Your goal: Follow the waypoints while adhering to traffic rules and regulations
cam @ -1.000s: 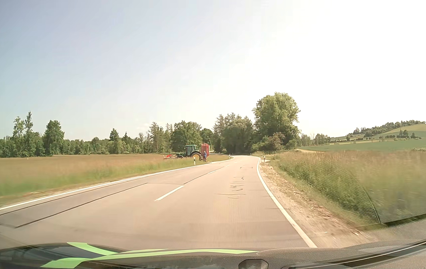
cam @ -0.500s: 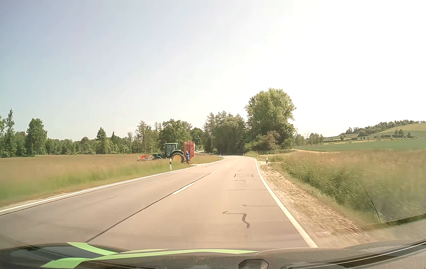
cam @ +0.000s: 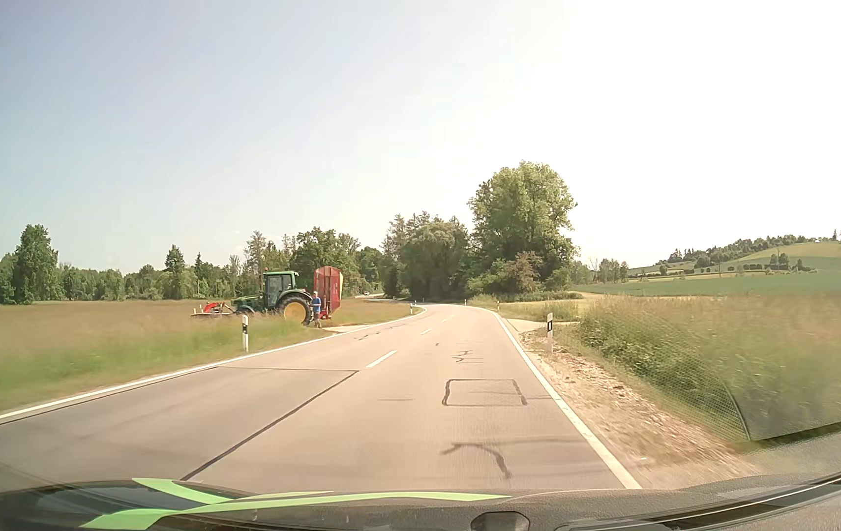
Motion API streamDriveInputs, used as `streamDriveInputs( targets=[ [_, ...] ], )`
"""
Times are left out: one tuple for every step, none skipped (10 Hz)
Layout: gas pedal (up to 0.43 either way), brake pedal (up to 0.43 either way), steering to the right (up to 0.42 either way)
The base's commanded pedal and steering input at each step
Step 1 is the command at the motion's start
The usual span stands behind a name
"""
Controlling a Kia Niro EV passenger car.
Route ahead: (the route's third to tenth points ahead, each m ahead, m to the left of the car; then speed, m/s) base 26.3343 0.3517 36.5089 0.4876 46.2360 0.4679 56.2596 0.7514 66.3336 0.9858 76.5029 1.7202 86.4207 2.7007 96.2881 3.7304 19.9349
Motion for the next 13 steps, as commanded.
streamDriveInputs(
  targets=[
    [0.118, 0.000, 0.007],
    [0.118, 0.000, 0.010],
    [0.118, 0.000, 0.011],
    [0.118, 0.000, 0.011],
    [0.118, 0.000, 0.011],
    [0.118, 0.000, 0.011],
    [0.118, 0.000, 0.010],
    [0.118, 0.000, 0.007],
    [0.118, 0.000, 0.005],
    [0.118, 0.000, 0.005],
    [0.118, 0.000, 0.005],
    [0.118, 0.000, 0.005],
    [0.118, 0.000, 0.004]
  ],
)
